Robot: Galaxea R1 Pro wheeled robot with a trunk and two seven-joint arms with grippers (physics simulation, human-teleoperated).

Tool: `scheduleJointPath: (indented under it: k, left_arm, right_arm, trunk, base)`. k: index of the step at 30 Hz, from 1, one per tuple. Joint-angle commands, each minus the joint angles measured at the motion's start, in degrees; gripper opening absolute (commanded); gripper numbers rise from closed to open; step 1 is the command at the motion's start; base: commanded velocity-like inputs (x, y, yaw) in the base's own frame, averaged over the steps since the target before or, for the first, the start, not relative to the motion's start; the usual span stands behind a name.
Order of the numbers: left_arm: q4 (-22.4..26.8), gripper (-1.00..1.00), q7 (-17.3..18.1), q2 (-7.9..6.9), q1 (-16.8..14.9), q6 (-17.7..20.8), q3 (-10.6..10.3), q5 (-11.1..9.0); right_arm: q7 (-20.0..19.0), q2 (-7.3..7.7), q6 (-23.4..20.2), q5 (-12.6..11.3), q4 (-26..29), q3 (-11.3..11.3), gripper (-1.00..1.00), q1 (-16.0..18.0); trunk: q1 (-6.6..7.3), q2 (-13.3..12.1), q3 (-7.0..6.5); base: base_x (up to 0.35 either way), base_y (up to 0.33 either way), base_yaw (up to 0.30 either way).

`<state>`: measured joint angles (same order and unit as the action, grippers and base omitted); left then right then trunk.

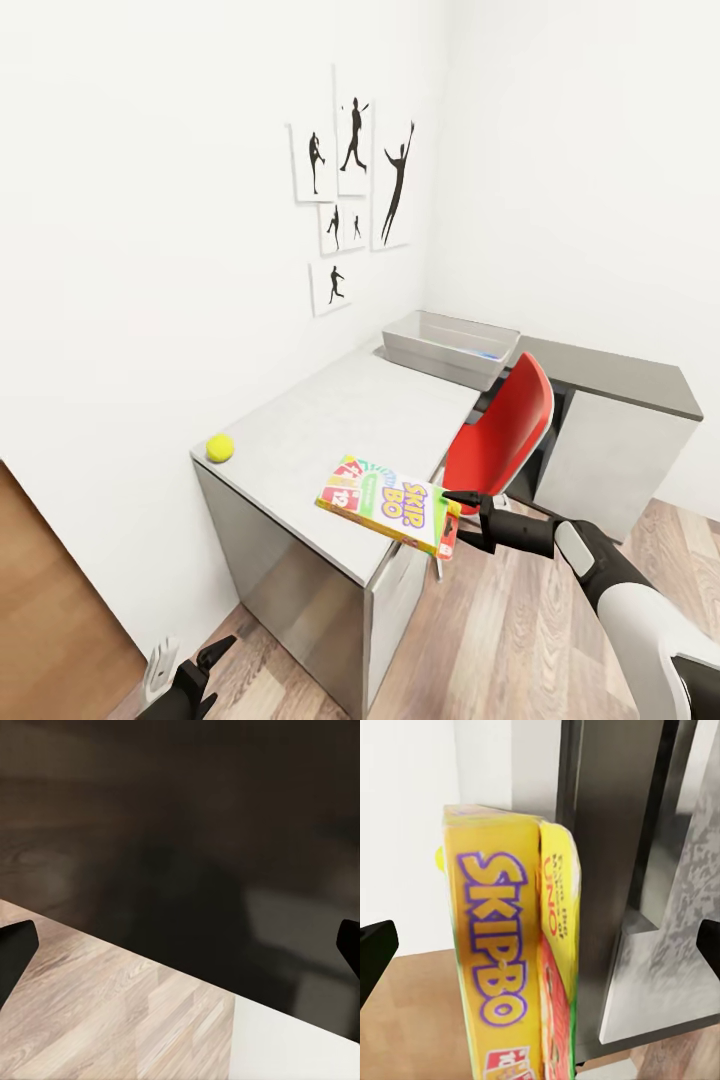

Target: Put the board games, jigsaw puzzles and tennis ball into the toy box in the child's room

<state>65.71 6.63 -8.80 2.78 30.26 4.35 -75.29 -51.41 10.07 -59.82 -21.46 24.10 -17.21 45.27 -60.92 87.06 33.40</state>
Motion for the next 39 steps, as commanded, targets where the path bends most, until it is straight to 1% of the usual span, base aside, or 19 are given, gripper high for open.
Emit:
scheduleJointPath:
  k: [1, 7, 17, 32, 39]
  left_arm:
    - [0.0, 1.00, 0.1, 0.01, 0.0, 0.3, 0.1, -0.2]
    - [0.0, 1.00, 0.1, 0.01, 0.0, 0.3, 0.1, -0.2]
    - [0.0, 1.00, 0.1, 0.01, 0.0, 0.3, 0.1, -0.2]
    - [0.0, 1.00, 0.1, 0.01, 0.0, 0.3, 0.1, -0.2]
    - [0.0, 1.00, 0.1, 0.01, 0.0, 0.3, 0.1, -0.2]
  right_arm:
    - [-0.3, -0.03, -0.2, 0.4, 0.0, -0.3, 1.00, 0.0]
    - [-0.3, -0.14, -0.2, 0.4, -0.1, -0.3, 1.00, 0.1]
    - [-0.2, -0.77, -0.2, 0.5, -0.2, -0.3, 1.00, 0.0]
    - [-0.2, -1.04, -0.2, 0.5, -0.4, -0.3, 1.00, 0.0]
    - [-0.2, -1.48, -0.2, 0.5, -0.4, -0.3, 1.00, 0.0]
  trunk:
    - [0.00, 0.0, 0.04]
    - [0.00, 0.0, 0.04]
    - [0.00, 0.0, 0.04]
    - [0.00, 0.0, 0.04]
    - [0.00, 0.0, 0.04]
  base:
    - [0.000, 0.000, 0.021]
    - [0.000, 0.000, 0.012]
    - [0.000, 0.000, 0.004]
    - [0.000, 0.000, 0.000]
    - [0.000, 0.000, 0.000]
